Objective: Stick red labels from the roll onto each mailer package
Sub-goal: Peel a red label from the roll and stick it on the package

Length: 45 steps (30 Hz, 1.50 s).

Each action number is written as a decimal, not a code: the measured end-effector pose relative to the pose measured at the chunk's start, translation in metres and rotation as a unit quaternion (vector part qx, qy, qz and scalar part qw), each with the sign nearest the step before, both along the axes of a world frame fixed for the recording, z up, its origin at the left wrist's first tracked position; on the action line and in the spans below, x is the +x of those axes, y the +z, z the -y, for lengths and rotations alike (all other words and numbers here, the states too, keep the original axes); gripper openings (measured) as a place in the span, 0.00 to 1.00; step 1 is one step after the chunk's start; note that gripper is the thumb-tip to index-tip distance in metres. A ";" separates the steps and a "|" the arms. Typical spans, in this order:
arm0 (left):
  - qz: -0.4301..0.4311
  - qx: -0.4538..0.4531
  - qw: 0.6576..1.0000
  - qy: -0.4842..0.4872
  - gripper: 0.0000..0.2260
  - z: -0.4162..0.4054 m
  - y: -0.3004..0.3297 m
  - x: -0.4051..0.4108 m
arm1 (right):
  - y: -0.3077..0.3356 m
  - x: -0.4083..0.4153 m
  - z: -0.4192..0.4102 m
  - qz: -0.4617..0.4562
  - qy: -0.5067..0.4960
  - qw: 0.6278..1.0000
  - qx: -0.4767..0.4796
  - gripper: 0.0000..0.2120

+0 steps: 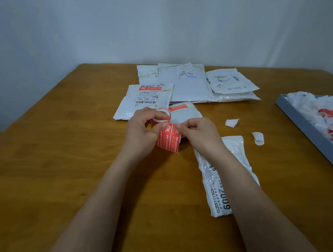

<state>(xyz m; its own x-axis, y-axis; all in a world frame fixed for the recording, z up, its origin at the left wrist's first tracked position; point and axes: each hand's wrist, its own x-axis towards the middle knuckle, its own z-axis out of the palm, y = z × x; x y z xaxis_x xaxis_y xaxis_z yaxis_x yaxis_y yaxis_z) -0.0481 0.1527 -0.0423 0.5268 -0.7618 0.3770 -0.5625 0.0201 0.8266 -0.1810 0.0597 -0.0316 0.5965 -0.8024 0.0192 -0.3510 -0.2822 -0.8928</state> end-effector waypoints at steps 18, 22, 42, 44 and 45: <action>-0.017 0.017 1.000 -0.002 0.09 -0.002 0.003 -0.003 | 0.001 0.001 -0.002 -0.004 -0.020 1.000 0.007 0.14; -0.019 0.004 1.000 -0.010 0.10 -0.002 0.004 -0.004 | 0.002 0.001 -0.002 -0.004 -0.020 1.000 0.021 0.15; 0.002 0.003 1.000 -0.031 0.08 -0.002 0.001 -0.002 | -0.001 -0.002 -0.003 0.028 0.024 0.999 0.017 0.15; -0.001 0.005 1.000 -0.030 0.07 -0.002 0.001 -0.003 | -0.002 -0.002 -0.003 0.028 0.022 0.999 0.015 0.15; -0.003 0.009 1.000 -0.029 0.07 -0.002 0.001 -0.003 | -0.003 -0.002 -0.003 0.028 0.021 0.999 0.016 0.16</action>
<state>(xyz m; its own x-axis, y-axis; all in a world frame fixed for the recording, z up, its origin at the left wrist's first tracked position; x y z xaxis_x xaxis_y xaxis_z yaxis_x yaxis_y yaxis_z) -0.0510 0.1550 -0.0413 0.4836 -0.7977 0.3602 -0.5551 0.0387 0.8309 -0.1828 0.0625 -0.0344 0.6280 -0.7777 0.0287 -0.2886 -0.2670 -0.9195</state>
